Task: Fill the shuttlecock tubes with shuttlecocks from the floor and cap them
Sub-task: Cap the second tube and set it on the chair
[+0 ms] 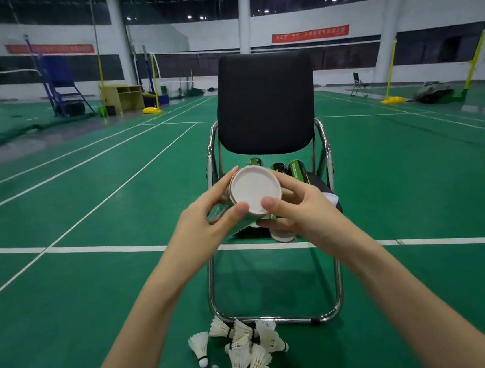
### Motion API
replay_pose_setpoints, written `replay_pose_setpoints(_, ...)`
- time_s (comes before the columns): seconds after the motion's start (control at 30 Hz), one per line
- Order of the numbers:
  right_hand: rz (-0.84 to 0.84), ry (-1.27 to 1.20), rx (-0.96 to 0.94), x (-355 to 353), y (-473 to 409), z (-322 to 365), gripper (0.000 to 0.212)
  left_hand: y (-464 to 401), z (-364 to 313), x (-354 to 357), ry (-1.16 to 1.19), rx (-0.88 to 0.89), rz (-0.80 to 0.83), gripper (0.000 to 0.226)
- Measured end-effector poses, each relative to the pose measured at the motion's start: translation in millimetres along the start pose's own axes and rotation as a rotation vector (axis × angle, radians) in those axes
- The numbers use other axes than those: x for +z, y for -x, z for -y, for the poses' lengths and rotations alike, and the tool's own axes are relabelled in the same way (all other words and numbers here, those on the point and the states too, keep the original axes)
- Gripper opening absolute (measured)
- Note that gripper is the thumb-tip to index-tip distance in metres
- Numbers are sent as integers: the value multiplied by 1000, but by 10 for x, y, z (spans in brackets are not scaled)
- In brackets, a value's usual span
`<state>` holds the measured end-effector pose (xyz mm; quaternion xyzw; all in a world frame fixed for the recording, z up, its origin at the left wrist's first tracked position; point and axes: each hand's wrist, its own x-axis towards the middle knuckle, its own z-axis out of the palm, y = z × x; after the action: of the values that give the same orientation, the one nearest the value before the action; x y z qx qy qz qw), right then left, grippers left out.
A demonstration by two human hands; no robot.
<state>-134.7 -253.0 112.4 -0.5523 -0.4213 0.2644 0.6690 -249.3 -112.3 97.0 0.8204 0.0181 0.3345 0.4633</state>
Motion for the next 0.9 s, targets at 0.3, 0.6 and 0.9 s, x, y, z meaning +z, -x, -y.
replay_pose_setpoints(0.3,-8,130,-151,-32,-142,194,48,-197,-135,-134,94,103,-6,53)
replay_pose_setpoints(0.6,31,301,-123,-130,-610,-249,52,-396,591,-56,287,9,60,45)
replay_pose_setpoints(0.9,102,381,-24,-305,-1101,-651,49,-634,1179,1,230,-85,87,50)
